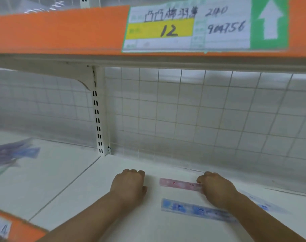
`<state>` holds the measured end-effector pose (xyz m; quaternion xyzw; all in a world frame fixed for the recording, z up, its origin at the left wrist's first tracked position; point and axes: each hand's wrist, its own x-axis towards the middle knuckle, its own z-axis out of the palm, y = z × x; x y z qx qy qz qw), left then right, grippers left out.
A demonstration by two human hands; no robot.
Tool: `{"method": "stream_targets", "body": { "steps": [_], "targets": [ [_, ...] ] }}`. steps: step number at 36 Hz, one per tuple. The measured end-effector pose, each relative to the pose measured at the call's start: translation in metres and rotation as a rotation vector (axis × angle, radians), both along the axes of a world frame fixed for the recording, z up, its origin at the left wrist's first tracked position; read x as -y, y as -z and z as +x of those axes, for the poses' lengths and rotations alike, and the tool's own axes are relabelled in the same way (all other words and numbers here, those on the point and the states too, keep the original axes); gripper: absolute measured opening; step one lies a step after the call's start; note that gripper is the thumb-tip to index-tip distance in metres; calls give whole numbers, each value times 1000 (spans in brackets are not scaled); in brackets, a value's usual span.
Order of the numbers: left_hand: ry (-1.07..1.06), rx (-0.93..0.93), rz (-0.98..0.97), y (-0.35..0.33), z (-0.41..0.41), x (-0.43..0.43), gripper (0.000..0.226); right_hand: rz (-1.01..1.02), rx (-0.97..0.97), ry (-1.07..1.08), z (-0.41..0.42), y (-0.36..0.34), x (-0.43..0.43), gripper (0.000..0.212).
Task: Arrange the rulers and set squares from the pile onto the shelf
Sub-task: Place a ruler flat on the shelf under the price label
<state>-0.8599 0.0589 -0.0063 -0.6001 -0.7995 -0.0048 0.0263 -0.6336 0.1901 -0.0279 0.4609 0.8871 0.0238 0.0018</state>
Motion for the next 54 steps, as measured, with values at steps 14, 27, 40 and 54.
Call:
{"method": "stream_targets", "body": {
  "steps": [14,27,40,54],
  "targets": [
    [-56,6,-12,-2,-6,16,39,-5,20,-10,-18,-10,10,23],
    [-182,39,39,-14,-93,97,39,25,-54,-215,-153,-42,92,34],
    [-329,46,79,-32,-280,246,38,-3,-106,-353,-360,-43,220,37],
    [-383,109,143,-23,-417,300,40,25,-70,-398,-503,-45,261,37]
  ]
}}
